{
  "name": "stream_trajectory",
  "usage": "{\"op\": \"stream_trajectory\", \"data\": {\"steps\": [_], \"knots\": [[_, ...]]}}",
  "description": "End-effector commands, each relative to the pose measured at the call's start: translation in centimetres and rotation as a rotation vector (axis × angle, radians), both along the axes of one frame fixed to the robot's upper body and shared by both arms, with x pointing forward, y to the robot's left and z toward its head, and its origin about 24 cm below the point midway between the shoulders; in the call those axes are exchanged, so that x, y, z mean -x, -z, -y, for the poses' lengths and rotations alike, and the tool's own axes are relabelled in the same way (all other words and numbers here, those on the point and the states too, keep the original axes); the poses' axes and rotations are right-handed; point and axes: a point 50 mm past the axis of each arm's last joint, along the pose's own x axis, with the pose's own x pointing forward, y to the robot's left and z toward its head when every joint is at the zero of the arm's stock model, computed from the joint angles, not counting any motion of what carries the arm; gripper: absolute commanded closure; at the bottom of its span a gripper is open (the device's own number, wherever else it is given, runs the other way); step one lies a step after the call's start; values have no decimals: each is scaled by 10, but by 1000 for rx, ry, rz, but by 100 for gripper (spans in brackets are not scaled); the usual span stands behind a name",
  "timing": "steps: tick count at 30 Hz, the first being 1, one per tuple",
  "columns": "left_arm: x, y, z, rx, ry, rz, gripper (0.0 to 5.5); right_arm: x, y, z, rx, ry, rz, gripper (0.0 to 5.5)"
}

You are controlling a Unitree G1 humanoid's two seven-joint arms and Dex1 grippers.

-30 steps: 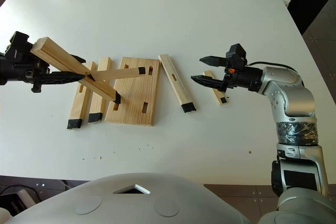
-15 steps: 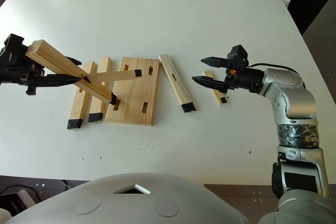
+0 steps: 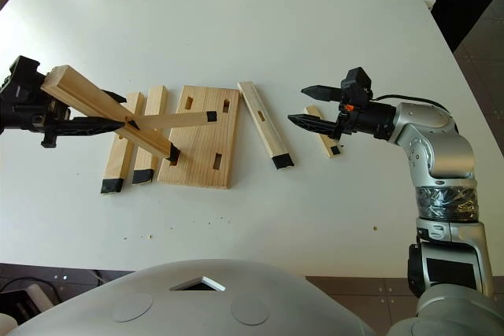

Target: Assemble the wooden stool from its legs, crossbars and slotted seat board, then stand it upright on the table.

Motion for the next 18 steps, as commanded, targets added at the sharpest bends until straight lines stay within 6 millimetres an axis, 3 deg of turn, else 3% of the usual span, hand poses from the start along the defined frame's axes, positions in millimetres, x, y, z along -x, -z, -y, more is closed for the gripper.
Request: {"op": "stream_trajectory", "data": {"steps": [1, 14, 18], "knots": [[3, 9, -1, -37, 23, -57, 345, 1, -1, -3, -6, -10, -2, 129], [1, 6, 3, -53, 82, -76, 345, 2, 0, -3, -9, 0, -8, 129], [0, 15, 5, -40, 70, -82, 345, 2, 2, -5, -8, -6, -14, 129]]}}
